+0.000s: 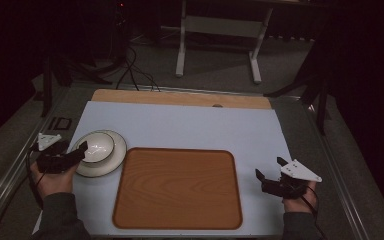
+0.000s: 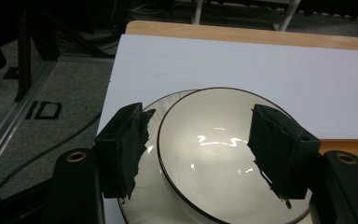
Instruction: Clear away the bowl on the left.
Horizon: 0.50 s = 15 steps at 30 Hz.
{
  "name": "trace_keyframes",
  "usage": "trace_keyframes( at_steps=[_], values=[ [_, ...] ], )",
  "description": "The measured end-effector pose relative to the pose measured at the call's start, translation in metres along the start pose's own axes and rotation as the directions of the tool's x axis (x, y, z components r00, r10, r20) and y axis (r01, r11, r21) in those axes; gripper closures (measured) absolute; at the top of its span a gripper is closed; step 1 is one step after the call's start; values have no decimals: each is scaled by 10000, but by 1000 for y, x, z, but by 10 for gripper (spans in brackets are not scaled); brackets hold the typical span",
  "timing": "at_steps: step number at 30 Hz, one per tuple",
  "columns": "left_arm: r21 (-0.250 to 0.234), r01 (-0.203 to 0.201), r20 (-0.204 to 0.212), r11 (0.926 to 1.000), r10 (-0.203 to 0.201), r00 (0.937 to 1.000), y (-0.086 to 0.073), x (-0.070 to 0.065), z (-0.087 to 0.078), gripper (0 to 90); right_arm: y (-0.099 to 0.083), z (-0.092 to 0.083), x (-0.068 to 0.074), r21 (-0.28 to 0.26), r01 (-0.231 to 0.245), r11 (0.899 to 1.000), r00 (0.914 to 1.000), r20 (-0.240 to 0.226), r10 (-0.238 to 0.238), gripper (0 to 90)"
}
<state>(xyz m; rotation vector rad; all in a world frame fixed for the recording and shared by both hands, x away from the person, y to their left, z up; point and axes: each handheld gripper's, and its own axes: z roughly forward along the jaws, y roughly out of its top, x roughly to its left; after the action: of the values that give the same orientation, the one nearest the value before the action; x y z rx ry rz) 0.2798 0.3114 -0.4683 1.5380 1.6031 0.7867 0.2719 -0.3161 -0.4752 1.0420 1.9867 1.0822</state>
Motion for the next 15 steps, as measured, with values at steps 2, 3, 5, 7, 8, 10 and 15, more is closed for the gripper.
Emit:
trace_keyframes(
  at_steps=[2, 3, 5, 7, 8, 10, 15],
  values=[
    [33, 30, 45, 10000, -30, 10000, 0, 1, 2, 376, 0, 0, 0, -23, -12, 10000, 10000, 12, 12, 137],
    [74, 20, 28, 10000, -20, 10000, 1, 1, 3, 380, 0, 0, 0, -17, -27, 10000, 10000, 17, 27, 137],
    [118, 65, 59, 9999, -66, 10000, 1, 2, 5, 388, 0, -1, 0, -21, -36, 10000, 10000, 24, 36, 137],
    [121, 108, 15, 9999, -108, 9999, 2, 2, 6, 389, 0, -1, -1, -24, -41, 10000, 10000, 37, 41, 137],
    [97, 134, 2, 9999, -134, 9999, 2, 3, 7, 389, 0, -1, -1, -28, -27, 10000, 10000, 47, 27, 137],
    [120, 195, -18, 9997, -194, 9998, 3, 4, 9, 387, 0, -1, -1, -34, -29, 10000, 10000, 43, 29, 137],
    [252, 271, -177, 9993, -266, 9995, 2, 5, 16, 380, 0, -1, -1, -41, -33, 10000, 10000, 61, 33, 137]
  ],
)
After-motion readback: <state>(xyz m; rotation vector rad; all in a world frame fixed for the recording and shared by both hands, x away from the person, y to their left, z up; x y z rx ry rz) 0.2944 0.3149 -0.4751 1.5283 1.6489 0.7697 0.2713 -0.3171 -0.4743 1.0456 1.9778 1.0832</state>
